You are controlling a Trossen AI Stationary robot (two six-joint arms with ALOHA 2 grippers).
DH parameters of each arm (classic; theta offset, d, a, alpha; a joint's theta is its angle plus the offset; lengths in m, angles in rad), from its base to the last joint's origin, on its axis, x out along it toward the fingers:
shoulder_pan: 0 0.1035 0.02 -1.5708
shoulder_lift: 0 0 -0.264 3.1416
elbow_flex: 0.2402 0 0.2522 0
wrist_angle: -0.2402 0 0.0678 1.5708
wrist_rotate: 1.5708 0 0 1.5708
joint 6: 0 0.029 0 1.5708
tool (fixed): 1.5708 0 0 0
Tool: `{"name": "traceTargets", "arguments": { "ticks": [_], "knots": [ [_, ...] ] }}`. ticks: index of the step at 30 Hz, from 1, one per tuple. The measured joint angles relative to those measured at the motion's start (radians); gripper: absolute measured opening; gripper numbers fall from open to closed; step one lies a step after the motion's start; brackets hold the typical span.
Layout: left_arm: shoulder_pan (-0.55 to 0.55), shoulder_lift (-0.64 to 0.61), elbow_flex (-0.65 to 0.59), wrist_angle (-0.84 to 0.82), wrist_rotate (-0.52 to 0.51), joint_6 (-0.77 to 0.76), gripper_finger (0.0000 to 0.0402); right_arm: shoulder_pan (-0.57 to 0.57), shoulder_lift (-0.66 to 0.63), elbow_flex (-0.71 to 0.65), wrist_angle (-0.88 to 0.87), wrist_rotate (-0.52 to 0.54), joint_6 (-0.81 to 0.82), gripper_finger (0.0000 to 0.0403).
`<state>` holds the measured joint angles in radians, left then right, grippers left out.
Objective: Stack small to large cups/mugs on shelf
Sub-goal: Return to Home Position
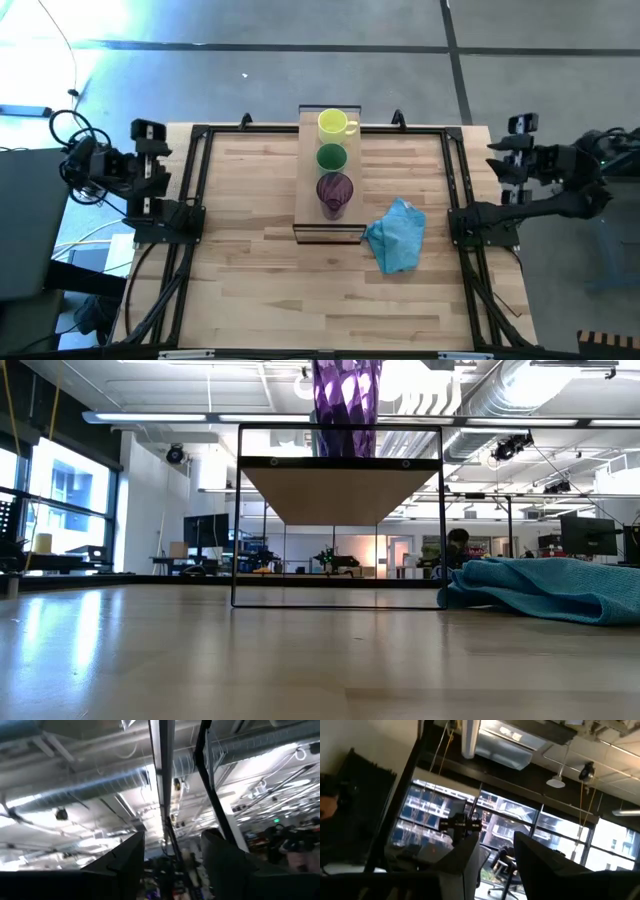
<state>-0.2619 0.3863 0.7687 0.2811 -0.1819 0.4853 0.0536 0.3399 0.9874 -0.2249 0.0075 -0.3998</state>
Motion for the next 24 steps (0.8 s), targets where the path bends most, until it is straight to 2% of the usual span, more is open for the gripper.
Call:
{"name": "traceTargets", "arguments": {
  "ticks": [3, 7, 10, 14, 16, 19, 22, 24],
  "knots": [
    [0.0, 0.001, 0.0, -0.043, -0.007, -0.083, 0.0184, 0.0, -0.017, -0.045, 0.044, 0.015, 0.058, 0.0115],
    [0.0, 0.02, 0.0, -0.063, -0.078, -0.193, 0.0184, 0.0, -0.015, -0.078, 0.05, 0.089, 0.142, 0.0115],
    [0.0, 0.045, 0.0, -0.069, -0.082, -0.34, 0.0184, 0.0, -0.015, -0.099, 0.04, 0.141, 0.22, 0.0115],
    [-0.001, 0.079, 0.0, -0.092, -0.072, -0.576, 0.0184, 0.0, -0.011, -0.105, 0.012, 0.158, 0.362, 0.0115],
    [0.0, 0.094, 0.0, -0.133, -0.077, -0.6, 0.0184, 0.0, -0.011, -0.105, 0.008, 0.193, 0.445, 0.0115],
    [0.0, 0.106, 0.0, -0.205, -0.187, -0.537, 0.0184, 0.0, -0.015, -0.104, -0.025, 0.2, 0.554, 0.0115],
    [0.0, 0.108, 0.0, -0.262, -0.368, -0.589, 0.0184, 0.0, -0.015, -0.104, -0.038, 0.17, 0.513, 0.0115],
    [0.0, 0.107, 0.0, -0.275, -0.39, -0.615, 0.0184, 0.0, -0.014, -0.104, -0.035, 0.128, 0.457, 0.0115]
  ]
}}
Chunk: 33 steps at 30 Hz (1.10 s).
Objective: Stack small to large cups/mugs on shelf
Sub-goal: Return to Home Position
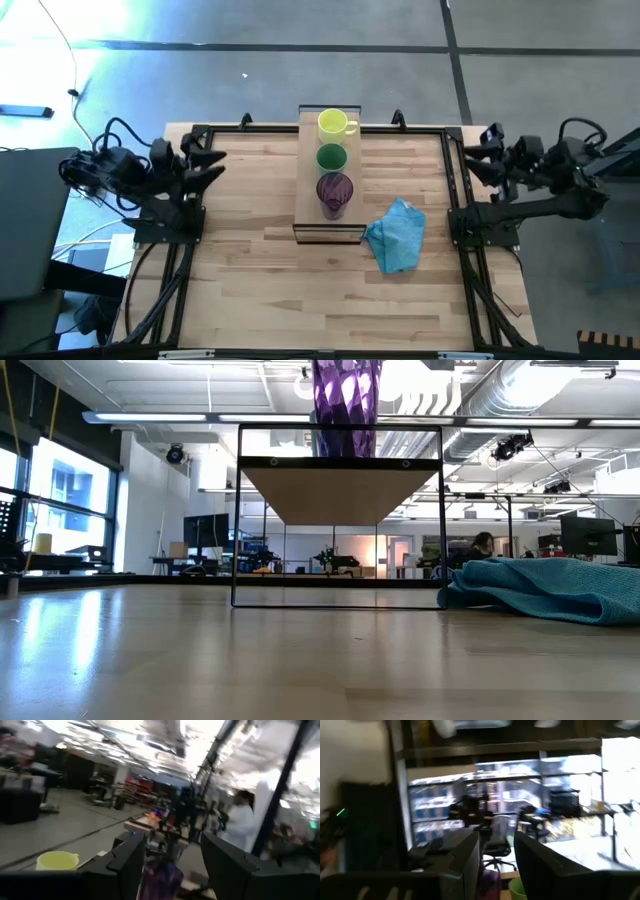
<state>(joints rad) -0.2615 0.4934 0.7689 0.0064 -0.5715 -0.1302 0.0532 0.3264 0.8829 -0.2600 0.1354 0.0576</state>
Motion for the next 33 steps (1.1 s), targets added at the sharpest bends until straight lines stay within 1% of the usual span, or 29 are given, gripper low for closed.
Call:
{"name": "traceTargets", "arguments": {
  "ticks": [1, 4, 5, 6, 8, 10, 13, 15, 18, 20, 22, 24, 27, 30, 33],
  "knots": [
    [0.0, -0.001, 0.0, -0.017, 0.03, 0.03, 0.0184, 0.0, 0.001, 0.0, -0.001, -0.044, -0.04, 0.0115],
    [-0.001, 0.004, 0.0, -0.07, 0.215, 0.22, 0.0184, 0.0, 0.001, 0.0, -0.002, -0.194, -0.18, 0.0115],
    [0.0, 0.011, 0.0, -0.057, 0.249, 0.266, 0.0184, 0.0, 0.001, 0.0, 0.002, -0.216, -0.209, 0.0115],
    [0.0, 0.017, 0.0, -0.045, 0.277, 0.313, 0.0184, 0.0, 0.001, 0.0, 0.003, -0.217, -0.223, 0.0115],
    [0.001, 0.026, 0.0, -0.039, 0.365, 0.434, 0.0184, 0.0, 0.001, 0.0, 0.002, -0.215, -0.251, 0.0115],
    [0.0, 0.03, 0.0, -0.019, 0.416, 0.488, 0.0184, 0.0, 0.001, 0.0, 0.0, -0.227, -0.301, 0.0115],
    [0.006, 0.026, 0.0, -0.017, 0.424, 0.498, 0.0184, 0.0, 0.001, 0.0, 0.002, -0.28, -0.361, 0.0115],
    [0.031, 0.026, 0.0, -0.016, 0.422, 0.499, 0.0184, 0.0, 0.001, 0.0, 0.002, -0.285, -0.381, 0.0115],
    [0.096, 0.027, 0.0, -0.022, 0.467, 0.452, 0.0184, 0.0, 0.0, 0.0, -0.011, -0.266, -0.376, 0.0115],
    [0.16, 0.035, -0.011, -0.001, 0.51, 0.431, 0.0184, 0.0, 0.0, 0.001, -0.049, -0.249, -0.366, 0.0115],
    [0.235, 0.037, -0.042, 0.032, 0.587, 0.408, 0.0184, 0.0, 0.001, 0.001, -0.075, -0.247, -0.344, 0.0115],
    [0.311, 0.04, -0.077, 0.1, 0.665, 0.383, 0.0184, 0.0, 0.001, 0.001, -0.09, -0.249, -0.323, 0.0115],
    [0.429, 0.039, -0.134, 0.174, 0.753, 0.321, 0.0184, 0.0, -0.001, 0.001, -0.113, -0.25, -0.303, 0.0115],
    [0.515, 0.038, -0.158, 0.175, 0.815, 0.265, 0.0184, 0.0, -0.011, 0.001, -0.135, -0.25, -0.292, 0.0115],
    [0.571, 0.029, -0.173, 0.154, 0.848, 0.231, 0.0184, 0.0, -0.036, -0.013, -0.167, -0.247, -0.271, 0.0115]
  ]
}}
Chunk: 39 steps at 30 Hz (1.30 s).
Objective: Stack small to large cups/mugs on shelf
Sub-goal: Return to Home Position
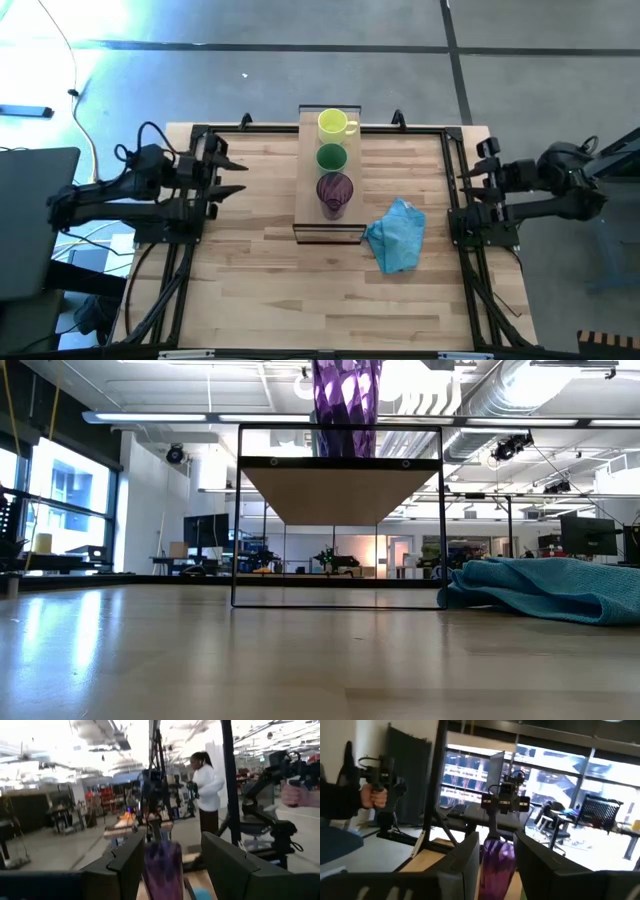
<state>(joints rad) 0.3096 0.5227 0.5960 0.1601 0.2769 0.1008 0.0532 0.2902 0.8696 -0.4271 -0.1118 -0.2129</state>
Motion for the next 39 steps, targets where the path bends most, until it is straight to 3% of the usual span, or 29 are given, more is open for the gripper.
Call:
{"name": "traceTargets", "arguments": {
  "ticks": [6, 12, 21, 27, 39],
  "knots": [
    [0.022, -0.103, -0.064, 0.019, -0.041, -0.078, 0.0184, 0.0, -0.146, -0.191, 0.143, 0.122, 0.082, 0.0115],
    [-0.053, -0.224, -0.143, 0.084, -0.087, -0.098, 0.0184, 0.0, -0.263, -0.352, 0.34, 0.126, 0.098, 0.0115],
    [-0.217, -0.251, -0.225, 0.115, -0.322, -0.071, 0.0184, 0.0, -0.226, -0.361, 0.322, 0.094, 0.165, 0.0115],
    [-0.274, -0.274, -0.295, 0.166, -0.402, -0.003, 0.0184, 0.0, -0.222, -0.361, 0.304, 0.033, 0.172, 0.0115],
    [-0.277, -0.512, -0.479, 0.313, -0.346, 0.034, 0.0184, 0.0, -0.222, -0.361, 0.304, 0.029, 0.163, 0.0115]
  ]
}}
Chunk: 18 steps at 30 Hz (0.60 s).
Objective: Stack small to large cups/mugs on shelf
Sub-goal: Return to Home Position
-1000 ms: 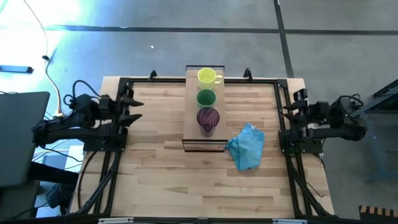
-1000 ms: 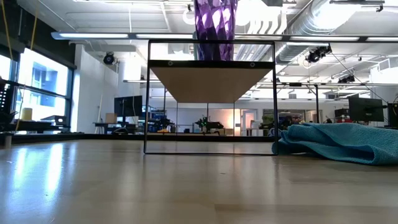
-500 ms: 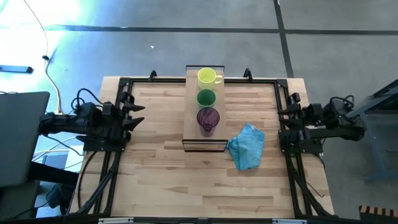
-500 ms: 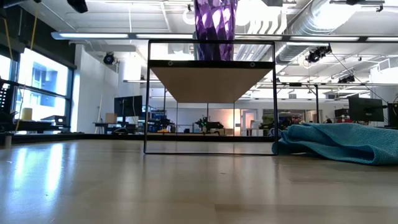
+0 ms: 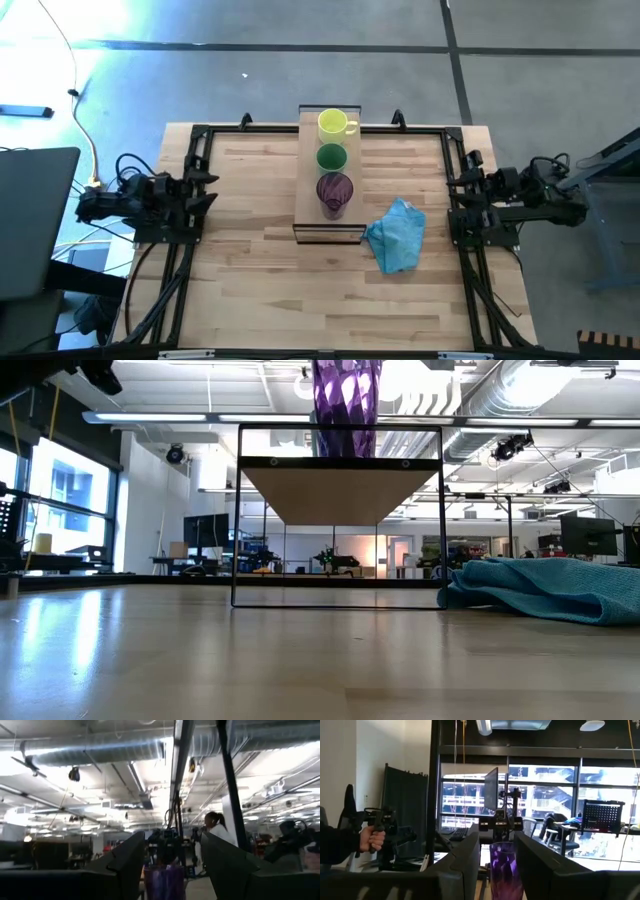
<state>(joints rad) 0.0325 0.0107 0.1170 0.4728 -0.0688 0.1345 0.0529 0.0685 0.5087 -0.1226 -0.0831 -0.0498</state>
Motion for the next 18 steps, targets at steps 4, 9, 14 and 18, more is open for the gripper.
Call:
{"name": "traceTargets", "arguments": {
  "ticks": [4, 9, 14, 18],
  "knots": [
    [0.0, -0.002, -0.03, 0.02, 0.013, 0.0, 0.0184, 0.0, 0.0, 0.0, 0.002, 0.0, 0.0, 0.0115],
    [0.0, -0.004, -0.06, 0.033, 0.013, 0.0, 0.0184, 0.0, 0.0, 0.0, 0.008, 0.0, -0.002, 0.0115],
    [0.0, -0.003, -0.111, 0.039, -0.005, -0.011, 0.0184, 0.0, 0.0, 0.0, -0.037, 0.0, 0.005, 0.0115],
    [0.0, -0.005, -0.109, 0.06, -0.02, -0.014, 0.0184, 0.0, 0.0, 0.0, -0.054, -0.029, 0.029, 0.0115]
  ]
}}
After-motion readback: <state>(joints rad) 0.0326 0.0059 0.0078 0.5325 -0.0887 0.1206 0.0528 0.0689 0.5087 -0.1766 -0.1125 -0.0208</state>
